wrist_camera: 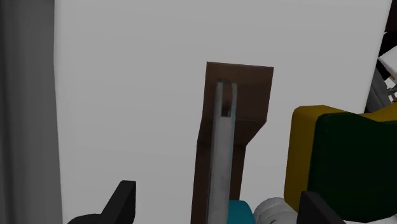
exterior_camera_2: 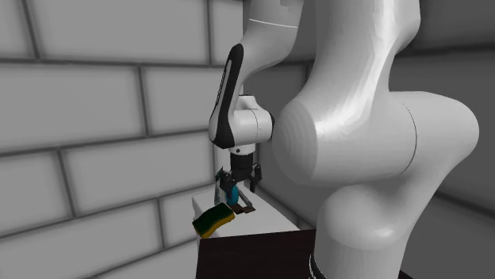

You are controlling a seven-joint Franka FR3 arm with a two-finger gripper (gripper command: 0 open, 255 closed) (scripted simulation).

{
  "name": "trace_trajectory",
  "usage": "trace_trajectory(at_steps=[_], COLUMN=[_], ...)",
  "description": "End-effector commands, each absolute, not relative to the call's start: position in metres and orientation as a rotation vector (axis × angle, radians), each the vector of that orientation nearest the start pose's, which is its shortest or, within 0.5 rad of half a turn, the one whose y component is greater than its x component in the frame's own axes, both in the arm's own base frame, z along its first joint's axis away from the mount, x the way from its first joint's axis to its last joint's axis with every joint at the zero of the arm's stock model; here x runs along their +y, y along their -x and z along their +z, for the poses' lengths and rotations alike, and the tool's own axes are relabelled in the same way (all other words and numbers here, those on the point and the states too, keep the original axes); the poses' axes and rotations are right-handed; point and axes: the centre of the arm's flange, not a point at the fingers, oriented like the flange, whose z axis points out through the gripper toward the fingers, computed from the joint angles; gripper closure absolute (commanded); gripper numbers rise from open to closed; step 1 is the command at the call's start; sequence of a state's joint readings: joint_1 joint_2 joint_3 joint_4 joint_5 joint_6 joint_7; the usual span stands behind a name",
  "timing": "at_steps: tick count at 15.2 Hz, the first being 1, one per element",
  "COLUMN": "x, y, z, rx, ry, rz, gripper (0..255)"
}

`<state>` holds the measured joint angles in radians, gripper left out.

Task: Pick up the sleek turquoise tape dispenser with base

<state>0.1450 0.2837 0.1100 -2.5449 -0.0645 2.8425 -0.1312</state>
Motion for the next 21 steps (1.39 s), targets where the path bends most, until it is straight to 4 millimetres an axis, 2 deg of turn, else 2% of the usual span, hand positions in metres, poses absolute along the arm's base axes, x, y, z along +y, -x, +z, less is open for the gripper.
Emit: trace_trajectory(at_steps=[1,2,11,21], x=[0.121,0.121,0.121,0.121], y=[-0.438,-0.439,-0.438,-0.438], z=[0.164,0.165,0.164,0.217], rx=[-0.688,-0.688,-0.688,-0.688], ry=[3.053,3.053,3.053,3.053], rz=[-0.025,-0.025,-0.025,-0.025], gripper=[0,255,255,255])
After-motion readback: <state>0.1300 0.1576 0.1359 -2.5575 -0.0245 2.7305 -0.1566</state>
